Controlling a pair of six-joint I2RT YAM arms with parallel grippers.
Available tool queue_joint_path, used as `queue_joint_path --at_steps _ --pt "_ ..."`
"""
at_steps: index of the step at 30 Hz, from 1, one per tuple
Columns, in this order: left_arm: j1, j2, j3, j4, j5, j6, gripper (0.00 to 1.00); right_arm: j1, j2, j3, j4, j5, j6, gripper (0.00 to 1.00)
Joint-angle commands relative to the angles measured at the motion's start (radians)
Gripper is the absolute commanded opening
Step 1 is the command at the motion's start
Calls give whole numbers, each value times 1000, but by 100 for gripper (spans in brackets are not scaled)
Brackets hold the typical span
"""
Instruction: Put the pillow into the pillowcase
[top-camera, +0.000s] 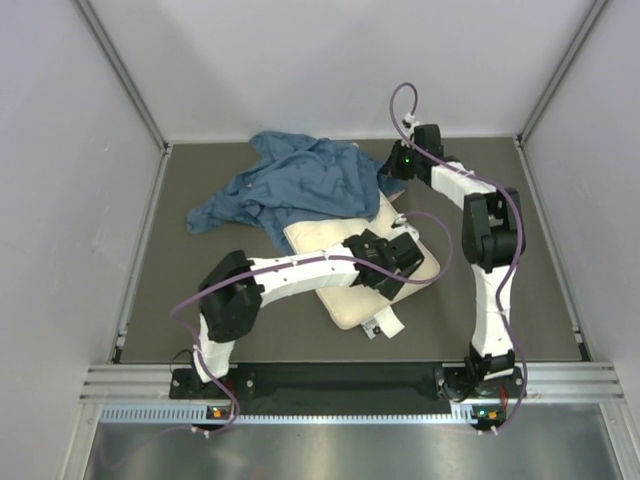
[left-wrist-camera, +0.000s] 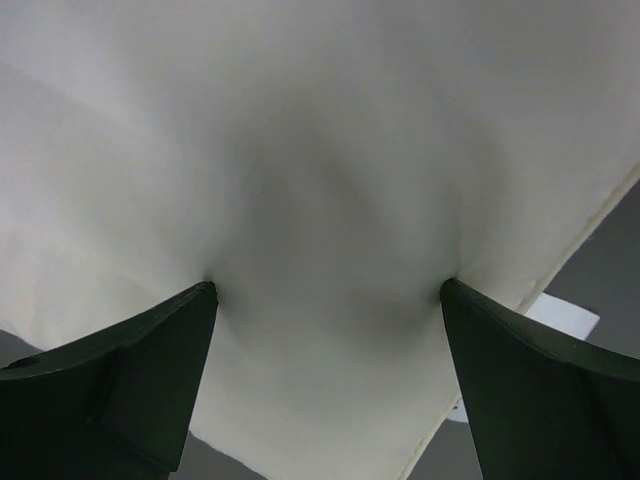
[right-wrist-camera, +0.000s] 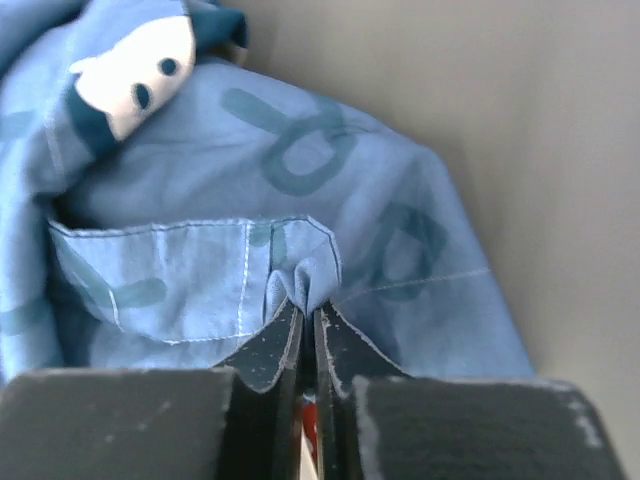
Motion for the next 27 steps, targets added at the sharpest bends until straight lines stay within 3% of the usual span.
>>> queue_joint_path --at_steps 1,6,9,12,14,23,27 --pt "-3 67 52 -27 -106 -44 99 -11 -71 -3 -18 42 -10 0" --pt "37 154 75 -56 -187 -49 95 -27 -243 -268 -5 105 21 0" --pt "95 179 95 -96 -244 -52 82 -33 -354 -419 -4 134 39 0" --pt "149 153 98 -113 -265 -46 37 -34 -446 -544 -7 152 47 0" --pt "167 127 96 -122 -297 -37 0 -33 -507 -627 -10 163 51 0" --pt "200 -5 152 -186 -341 -34 0 -28 -696 -813 -74 177 59 0" --pt "197 -17 269 -218 -284 -34 0 -25 -733 -845 -110 193 47 0"
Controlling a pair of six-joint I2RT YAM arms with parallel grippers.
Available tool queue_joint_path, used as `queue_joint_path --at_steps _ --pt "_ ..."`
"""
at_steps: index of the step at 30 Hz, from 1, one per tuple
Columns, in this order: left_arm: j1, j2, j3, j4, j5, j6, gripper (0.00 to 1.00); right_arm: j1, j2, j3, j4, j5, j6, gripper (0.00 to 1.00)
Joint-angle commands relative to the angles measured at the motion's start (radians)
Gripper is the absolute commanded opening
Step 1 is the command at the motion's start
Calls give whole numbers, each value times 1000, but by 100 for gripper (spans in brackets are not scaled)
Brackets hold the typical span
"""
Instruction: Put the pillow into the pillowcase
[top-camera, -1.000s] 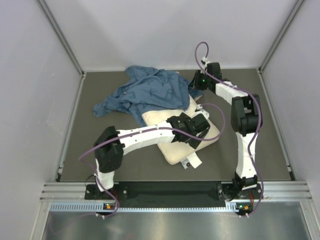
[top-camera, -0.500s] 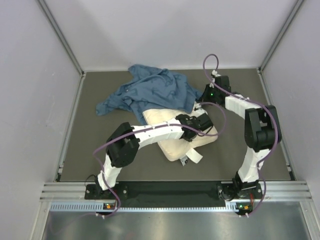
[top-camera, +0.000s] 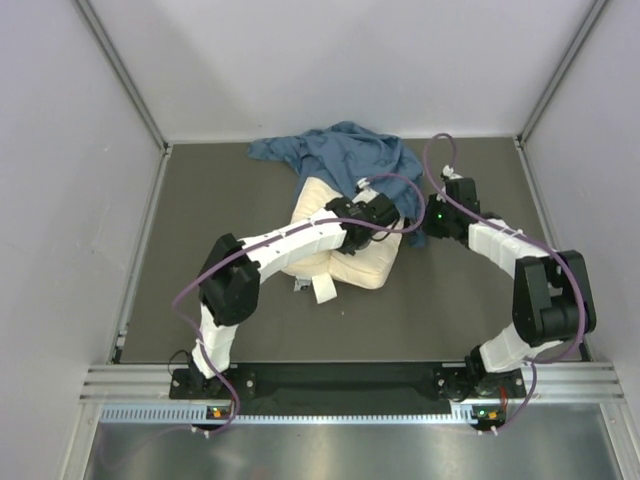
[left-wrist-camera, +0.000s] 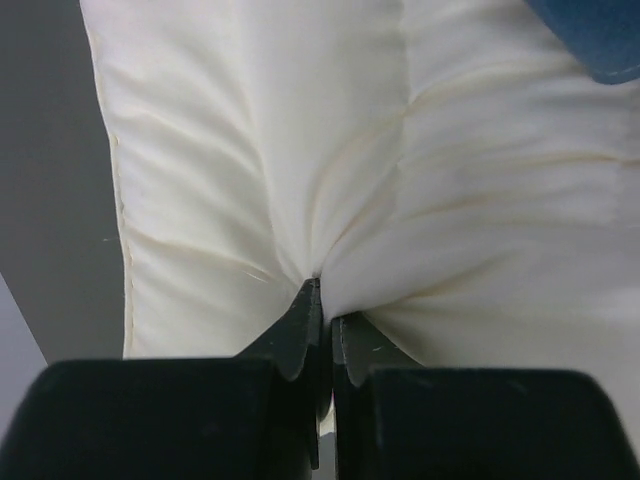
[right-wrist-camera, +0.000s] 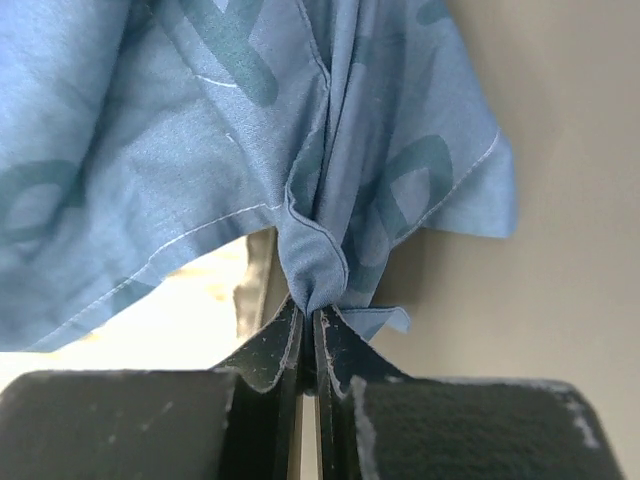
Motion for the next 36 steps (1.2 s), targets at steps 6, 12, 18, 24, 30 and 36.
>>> queue_joint_path --at_steps 6,12,18,24,30,36 --pt "-17 -123 239 44 -18 19 0 -18 -135 -66 -129 131 -15 69" --pt "-17 -123 349 -12 2 24 0 -31 -129 -64 -105 205 0 81" --pt "-17 -136 398 -30 -13 49 0 -58 2 9 -42 239 69 82" --pt "-16 -133 438 -56 -35 65 0 -93 153 142 -33 297 100 82" --pt "-13 -128 493 -70 -38 90 0 -99 262 282 -39 309 66 82" --pt "-5 -108 524 -75 -35 112 0 -97 323 359 -74 267 19 9"
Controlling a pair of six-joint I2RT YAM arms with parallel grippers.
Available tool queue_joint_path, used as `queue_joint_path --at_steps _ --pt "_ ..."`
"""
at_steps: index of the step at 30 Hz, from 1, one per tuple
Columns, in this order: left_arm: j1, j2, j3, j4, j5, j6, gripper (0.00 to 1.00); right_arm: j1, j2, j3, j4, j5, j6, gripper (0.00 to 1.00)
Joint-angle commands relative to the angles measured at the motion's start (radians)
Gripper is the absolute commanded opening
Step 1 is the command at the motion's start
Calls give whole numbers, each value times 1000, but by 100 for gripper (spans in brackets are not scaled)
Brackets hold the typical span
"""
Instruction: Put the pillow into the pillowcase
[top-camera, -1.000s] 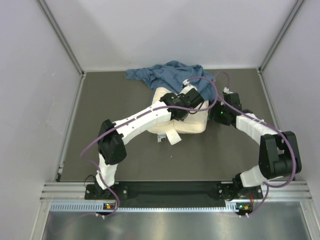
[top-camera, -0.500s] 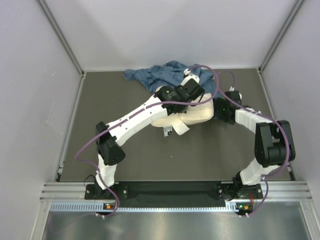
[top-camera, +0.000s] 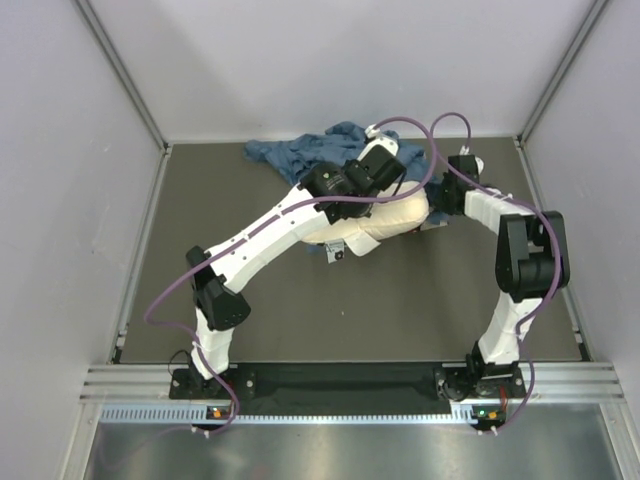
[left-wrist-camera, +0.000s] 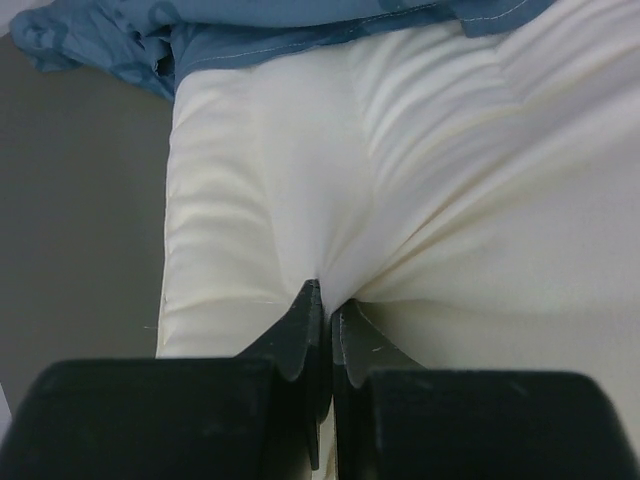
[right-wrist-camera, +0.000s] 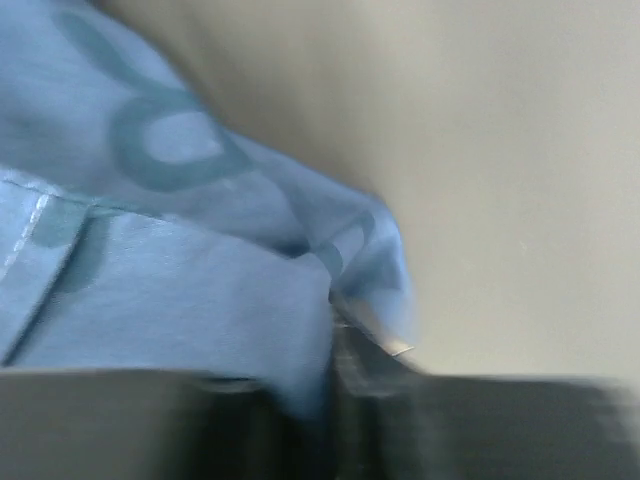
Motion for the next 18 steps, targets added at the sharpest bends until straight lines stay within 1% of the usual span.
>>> queue_joint_path --at_steps 1,3,4,5,6,7,8,10,11,12,14,15,17,18 --pt "10 -56 66 48 -81 20 0 -1 14 49 6 -99 -33 0" --pt "10 -50 66 58 -72 23 0 11 -26 -2 30 -208 -41 0" --pt "10 -44 64 62 -65 25 0 25 -46 -23 37 -361 -39 0" --pt "9 -39 69 70 -58 26 0 27 -93 -78 58 -450 -30 0" --pt "10 -34 73 74 -55 28 0 30 -121 -115 79 -614 -1 0" --pt "10 -22 83 74 -53 28 0 31 -155 -153 101 -675 16 0" --pt "10 -17 92 76 -52 31 0 30 -236 -230 127 -721 33 0" --pt "9 2 121 68 -55 34 0 19 -313 -285 126 -816 64 0" --pt "7 12 132 67 -56 36 0 8 -380 -328 129 -859 73 0" --pt "4 22 142 62 -56 36 0 -21 -410 -347 150 -943 111 0" --pt "1 32 167 61 -58 40 0 -56 -474 -377 172 -1015 168 0" --pt "-4 35 173 62 -59 40 0 -102 -488 -384 181 -1066 182 0" --pt "-5 36 178 62 -58 39 0 -145 -506 -396 179 -1085 199 0" --pt "-8 36 175 62 -56 39 0 -179 -506 -401 169 -1035 184 2"
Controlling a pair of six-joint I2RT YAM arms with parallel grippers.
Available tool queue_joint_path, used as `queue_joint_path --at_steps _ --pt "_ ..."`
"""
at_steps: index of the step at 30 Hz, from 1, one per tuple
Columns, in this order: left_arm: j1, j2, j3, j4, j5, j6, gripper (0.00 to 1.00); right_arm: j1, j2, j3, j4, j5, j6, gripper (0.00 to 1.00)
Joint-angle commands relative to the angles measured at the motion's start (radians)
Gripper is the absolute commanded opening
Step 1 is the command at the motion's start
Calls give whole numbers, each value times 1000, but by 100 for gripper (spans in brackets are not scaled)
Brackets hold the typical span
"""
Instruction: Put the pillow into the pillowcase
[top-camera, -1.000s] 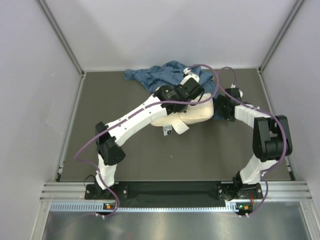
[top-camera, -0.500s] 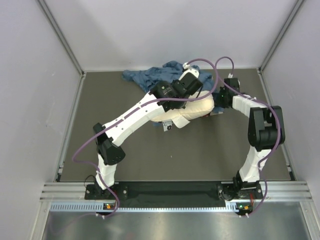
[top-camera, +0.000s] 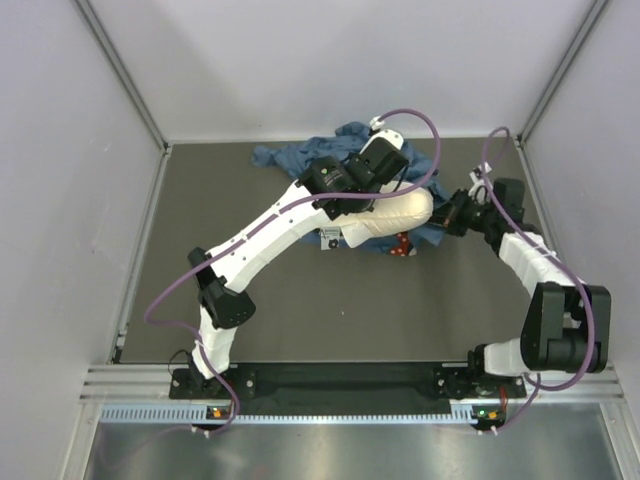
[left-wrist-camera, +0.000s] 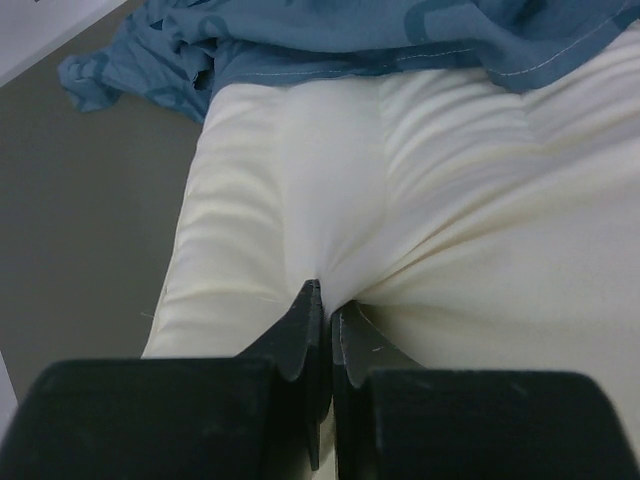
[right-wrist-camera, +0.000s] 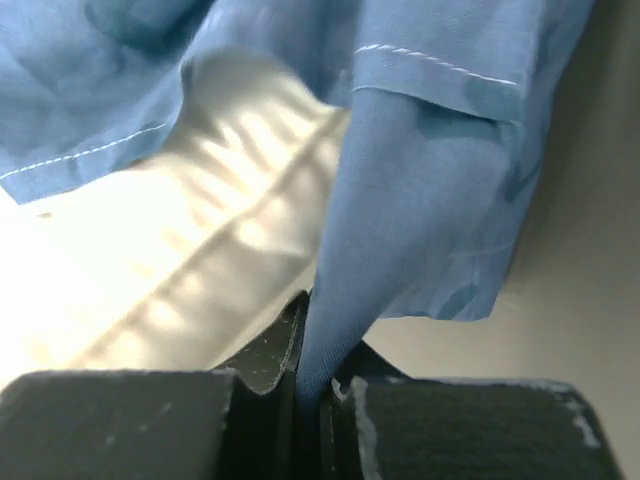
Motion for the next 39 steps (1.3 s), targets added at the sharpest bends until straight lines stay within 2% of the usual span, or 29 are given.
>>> queue_joint_path --at_steps 1,2,3,5,6,7,8,9,11,12,13,15,19,22,25,27,31,39 --pt "-7 0 49 104 -55 -8 0 -77 -38 -16 -64 -105 14 5" --pt "-7 0 45 104 -56 -11 0 -89 -24 -18 -100 -54 -41 12" --pt "-8 -3 42 106 -53 -9 0 -103 -21 -25 -123 34 -58 24" --pt "-10 -6 31 107 -56 -9 0 -110 -41 -73 -134 104 -77 49" --pt "-10 -9 29 109 -58 -8 0 -113 -57 -88 -132 174 -75 54" --pt "-10 -9 28 110 -58 -5 0 -114 -76 -109 -143 214 -72 56" --pt "-10 -11 31 112 -59 -3 0 -114 -119 -116 -154 256 -71 66" --pt "-10 -11 34 113 -58 -2 0 -114 -146 -122 -163 323 -68 71" --pt "-10 -9 51 113 -56 4 0 -114 -227 -142 -191 382 -60 74" --pt "-10 -3 57 112 -59 8 0 -112 -260 -153 -198 428 -49 80" --pt "-10 0 74 110 -58 9 0 -110 -292 -162 -209 452 -45 95" --pt "-10 8 86 106 -61 14 0 -101 -395 -194 -247 527 -41 98" --pt "-10 8 89 110 -62 15 0 -48 -528 -252 -293 569 4 98" --pt "-10 6 85 122 -59 9 0 27 -567 -323 -275 614 170 98" --pt "-10 3 83 136 -44 8 0 168 -611 -409 -122 652 384 98" --pt "-10 5 85 136 -44 6 0 292 -621 -435 -82 759 517 98" --pt "-10 -3 86 132 -44 1 0 471 -500 -401 -24 940 705 98" --pt "-10 -20 81 132 -36 6 0 557 -208 -351 174 1055 955 96"
